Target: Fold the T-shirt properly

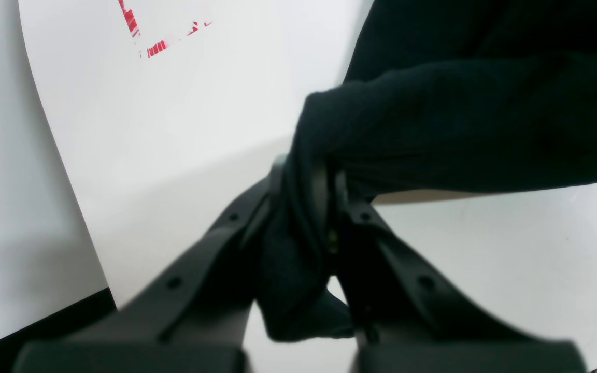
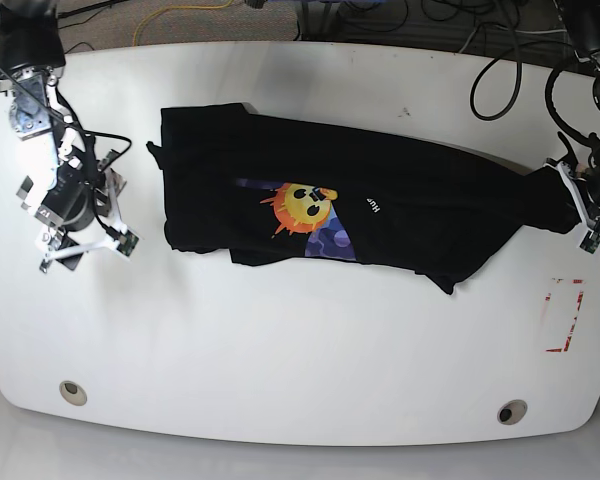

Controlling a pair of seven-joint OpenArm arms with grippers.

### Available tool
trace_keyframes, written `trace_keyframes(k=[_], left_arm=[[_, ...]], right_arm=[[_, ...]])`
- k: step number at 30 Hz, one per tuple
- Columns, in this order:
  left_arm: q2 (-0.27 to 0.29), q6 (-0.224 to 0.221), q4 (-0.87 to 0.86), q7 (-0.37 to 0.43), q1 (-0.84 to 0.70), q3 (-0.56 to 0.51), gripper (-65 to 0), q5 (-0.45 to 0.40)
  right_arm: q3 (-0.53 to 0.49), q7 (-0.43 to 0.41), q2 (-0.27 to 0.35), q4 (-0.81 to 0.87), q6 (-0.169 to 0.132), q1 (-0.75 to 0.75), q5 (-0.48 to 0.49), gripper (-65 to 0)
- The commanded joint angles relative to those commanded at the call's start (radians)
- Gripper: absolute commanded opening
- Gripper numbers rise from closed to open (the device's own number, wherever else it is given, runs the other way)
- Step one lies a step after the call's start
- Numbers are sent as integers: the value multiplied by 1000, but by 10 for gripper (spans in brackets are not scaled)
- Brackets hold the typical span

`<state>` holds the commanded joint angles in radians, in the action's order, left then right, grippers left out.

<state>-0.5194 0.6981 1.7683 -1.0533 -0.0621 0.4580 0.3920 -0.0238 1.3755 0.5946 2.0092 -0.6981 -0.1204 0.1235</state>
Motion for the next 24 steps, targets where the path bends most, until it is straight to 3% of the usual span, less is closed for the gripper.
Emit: trace_keyframes(k=[3, 12, 17, 24], left_arm=[[0, 0, -2, 0, 0, 0, -632, 0], [0, 0, 0, 0, 0, 0, -632, 0], [0, 0, 0, 0, 0, 0, -632, 0], [0, 0, 0, 0, 0, 0, -632, 0]], right_arm=[[44, -44, -137, 0, 0, -28, -132, -235], [58, -192, -373, -97, 0, -83, -367, -235], [196, -275, -485, -189, 0, -117, -388, -235], [358, -397, -560, -325, 0, -161, -385, -235]])
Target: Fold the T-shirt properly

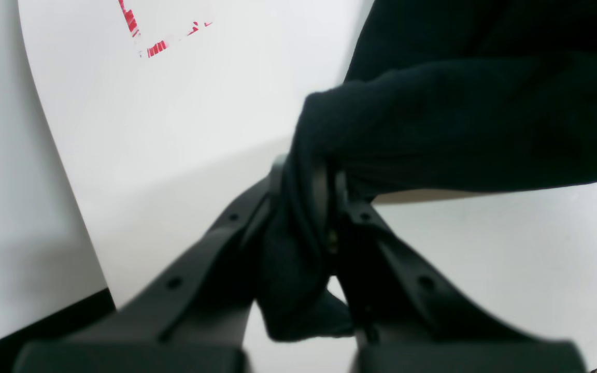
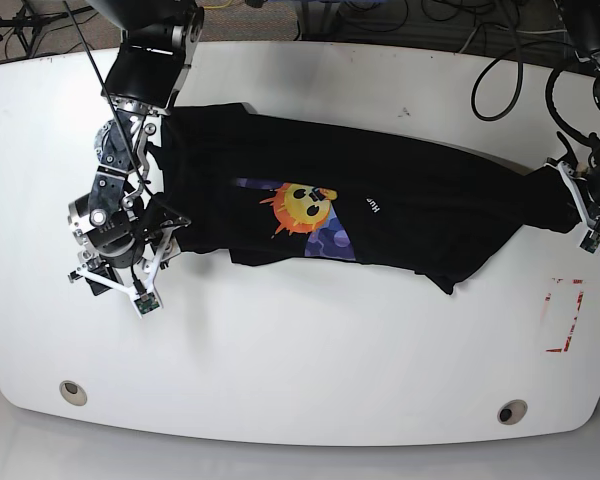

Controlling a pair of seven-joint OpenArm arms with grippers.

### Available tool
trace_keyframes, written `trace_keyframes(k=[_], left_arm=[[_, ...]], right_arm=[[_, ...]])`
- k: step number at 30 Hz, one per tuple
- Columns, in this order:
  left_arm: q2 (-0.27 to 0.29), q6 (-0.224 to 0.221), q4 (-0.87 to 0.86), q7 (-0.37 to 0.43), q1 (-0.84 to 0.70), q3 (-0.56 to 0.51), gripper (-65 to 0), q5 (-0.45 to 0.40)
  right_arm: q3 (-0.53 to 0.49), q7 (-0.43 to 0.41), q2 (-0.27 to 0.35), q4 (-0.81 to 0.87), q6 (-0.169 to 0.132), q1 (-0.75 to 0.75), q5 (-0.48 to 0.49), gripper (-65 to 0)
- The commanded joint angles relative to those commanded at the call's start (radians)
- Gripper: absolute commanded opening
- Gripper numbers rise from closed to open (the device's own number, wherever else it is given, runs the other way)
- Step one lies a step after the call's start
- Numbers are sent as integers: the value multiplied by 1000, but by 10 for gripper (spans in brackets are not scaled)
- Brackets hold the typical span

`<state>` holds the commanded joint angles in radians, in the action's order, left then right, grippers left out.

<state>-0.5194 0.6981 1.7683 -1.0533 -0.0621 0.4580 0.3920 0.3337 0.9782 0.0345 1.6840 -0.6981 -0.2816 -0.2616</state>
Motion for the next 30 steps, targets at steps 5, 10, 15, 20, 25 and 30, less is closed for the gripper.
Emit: trace_keyframes(k=[5, 10, 15, 20, 25, 30], left_arm=[[11, 0, -2, 0, 0, 0, -632, 0], [26, 0, -2, 0, 0, 0, -632, 0], [28, 0, -2, 0, 0, -2, -632, 0], [28, 0, -2, 0, 0, -2, -632, 0], [28, 0, -2, 0, 0, -2, -632, 0], [28, 0, -2, 0, 0, -2, -632, 0]], right_arm=[[63, -83, -31, -81, 0, -11, 0, -235], [137, -140, -58, -161, 0, -37, 0, -236], [176, -149, -83, -167, 0, -34, 2, -236], [180, -150, -91, -164, 0, 0, 2, -236], [178, -153, -107, -163, 0, 44, 2, -236], [175, -155, -127, -135, 0, 92, 2, -236]])
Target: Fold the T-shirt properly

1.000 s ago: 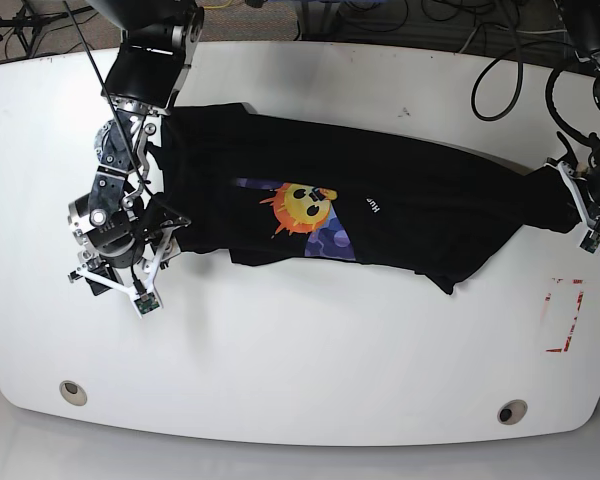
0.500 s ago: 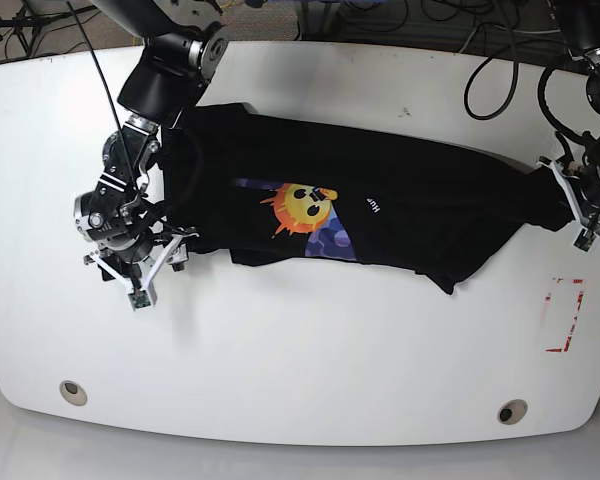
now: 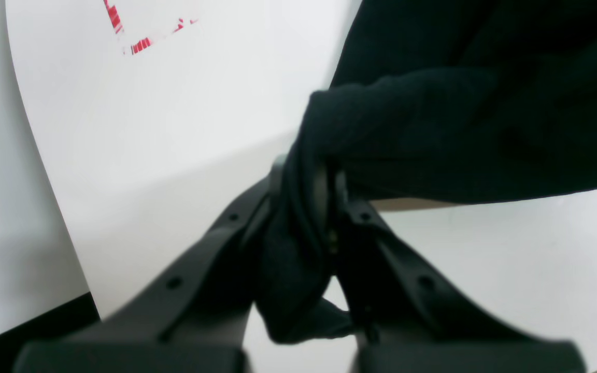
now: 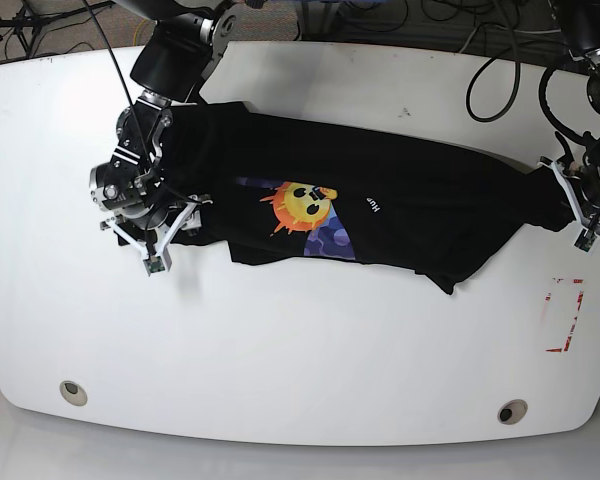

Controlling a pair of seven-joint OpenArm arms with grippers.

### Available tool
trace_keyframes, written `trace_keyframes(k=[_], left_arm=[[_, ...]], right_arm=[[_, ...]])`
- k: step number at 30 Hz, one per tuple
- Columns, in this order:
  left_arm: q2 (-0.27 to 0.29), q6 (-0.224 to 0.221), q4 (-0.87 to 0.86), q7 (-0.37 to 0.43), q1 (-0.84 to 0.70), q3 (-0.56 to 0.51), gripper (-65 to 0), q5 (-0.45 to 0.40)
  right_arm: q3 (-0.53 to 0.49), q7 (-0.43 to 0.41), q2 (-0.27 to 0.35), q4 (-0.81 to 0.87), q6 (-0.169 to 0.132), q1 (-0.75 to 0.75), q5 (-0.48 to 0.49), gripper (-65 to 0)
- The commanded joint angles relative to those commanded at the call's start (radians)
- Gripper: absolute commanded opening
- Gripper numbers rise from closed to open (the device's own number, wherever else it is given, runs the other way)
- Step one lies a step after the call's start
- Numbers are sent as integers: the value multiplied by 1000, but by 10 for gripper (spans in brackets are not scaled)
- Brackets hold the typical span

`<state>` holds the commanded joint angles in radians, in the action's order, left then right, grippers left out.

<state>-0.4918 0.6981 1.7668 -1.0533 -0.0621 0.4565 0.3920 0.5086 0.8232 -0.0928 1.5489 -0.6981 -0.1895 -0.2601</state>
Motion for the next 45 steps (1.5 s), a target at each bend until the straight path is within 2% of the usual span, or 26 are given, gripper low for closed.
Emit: trace_keyframes(k=[5, 15, 23, 33, 37, 42, 45], left_arm=[[0, 0, -2, 0, 0, 0, -632, 0], [0, 0, 0, 0, 0, 0, -632, 0], [0, 0, 0, 0, 0, 0, -632, 0], [0, 0, 0, 0, 0, 0, -632, 0], [0, 0, 0, 0, 0, 0, -632, 0], [0, 0, 0, 0, 0, 0, -632, 0], [0, 0, 0, 0, 0, 0, -632, 0]], right_arm=[[-2, 3, -23, 43, 0, 35, 37, -236], [2, 0, -21, 18, 0, 44, 63, -236], [5, -60, 15, -44, 0, 44, 64, -236], [5, -60, 38, -8, 0, 37, 64, -236], [5, -25, 43, 43, 0, 28, 64, -236], [72, 8, 44, 55, 0, -14, 64, -236], [124, 8, 48, -5, 0, -55, 64, -235]])
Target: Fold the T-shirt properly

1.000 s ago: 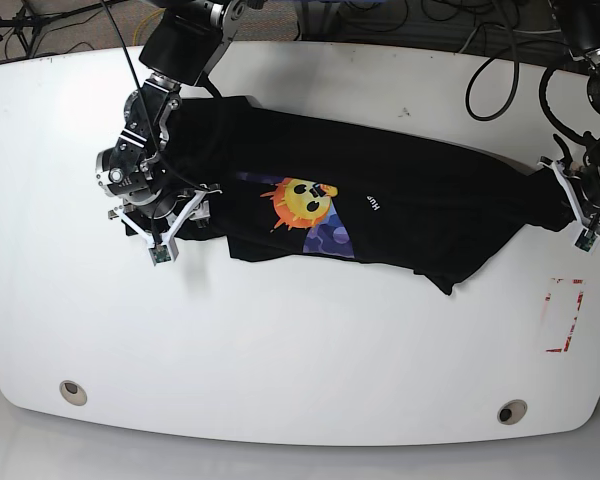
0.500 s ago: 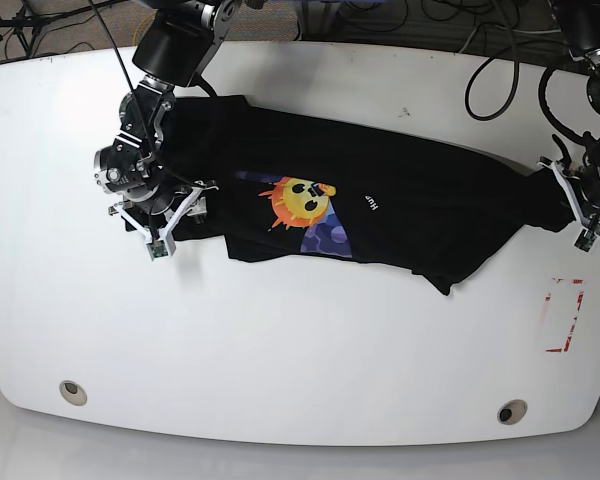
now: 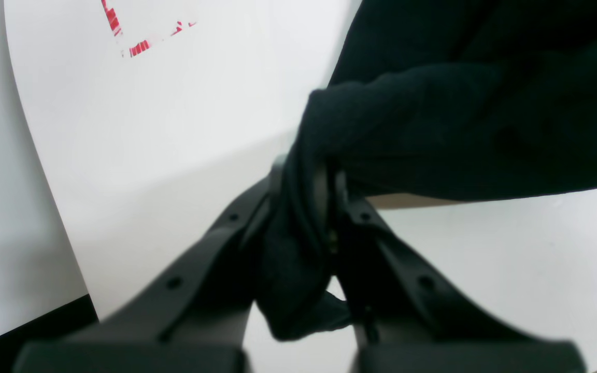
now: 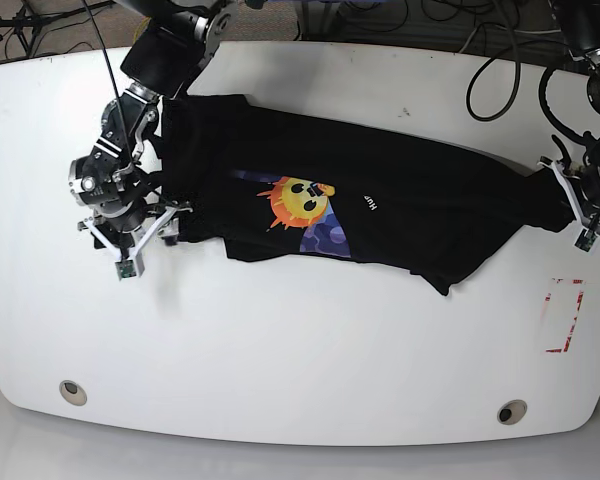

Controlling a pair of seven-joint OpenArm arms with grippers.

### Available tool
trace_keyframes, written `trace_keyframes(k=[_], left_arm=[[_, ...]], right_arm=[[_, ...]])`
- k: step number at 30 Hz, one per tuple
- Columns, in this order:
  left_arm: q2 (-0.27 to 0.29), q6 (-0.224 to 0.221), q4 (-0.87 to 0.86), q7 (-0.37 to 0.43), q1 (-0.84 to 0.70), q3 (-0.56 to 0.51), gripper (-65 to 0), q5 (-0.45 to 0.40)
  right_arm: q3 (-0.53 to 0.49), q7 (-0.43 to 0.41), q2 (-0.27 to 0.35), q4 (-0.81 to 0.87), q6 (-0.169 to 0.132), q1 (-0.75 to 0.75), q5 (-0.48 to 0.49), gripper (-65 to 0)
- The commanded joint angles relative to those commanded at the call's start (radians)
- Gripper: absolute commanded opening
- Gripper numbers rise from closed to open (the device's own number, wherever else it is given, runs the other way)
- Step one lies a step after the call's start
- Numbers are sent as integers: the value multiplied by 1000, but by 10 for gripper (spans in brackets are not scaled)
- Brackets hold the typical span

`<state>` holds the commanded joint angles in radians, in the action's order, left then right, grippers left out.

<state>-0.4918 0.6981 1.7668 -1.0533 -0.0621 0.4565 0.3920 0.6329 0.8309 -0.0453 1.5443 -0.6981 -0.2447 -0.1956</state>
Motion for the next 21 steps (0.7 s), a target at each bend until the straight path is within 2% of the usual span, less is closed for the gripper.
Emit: trace_keyframes(k=[5, 8, 21], left_arm=[[0, 0, 0, 0, 0, 0, -632, 0], [0, 0, 0, 0, 0, 0, -632, 0], [-2, 0, 0, 0, 0, 2, -632, 0]], right_arm=[[52, 2, 29, -114, 0, -37, 23, -235], [68, 6, 32, -152, 0, -35, 84, -235], [69, 137, 25, -103, 0, -17, 204, -235]])
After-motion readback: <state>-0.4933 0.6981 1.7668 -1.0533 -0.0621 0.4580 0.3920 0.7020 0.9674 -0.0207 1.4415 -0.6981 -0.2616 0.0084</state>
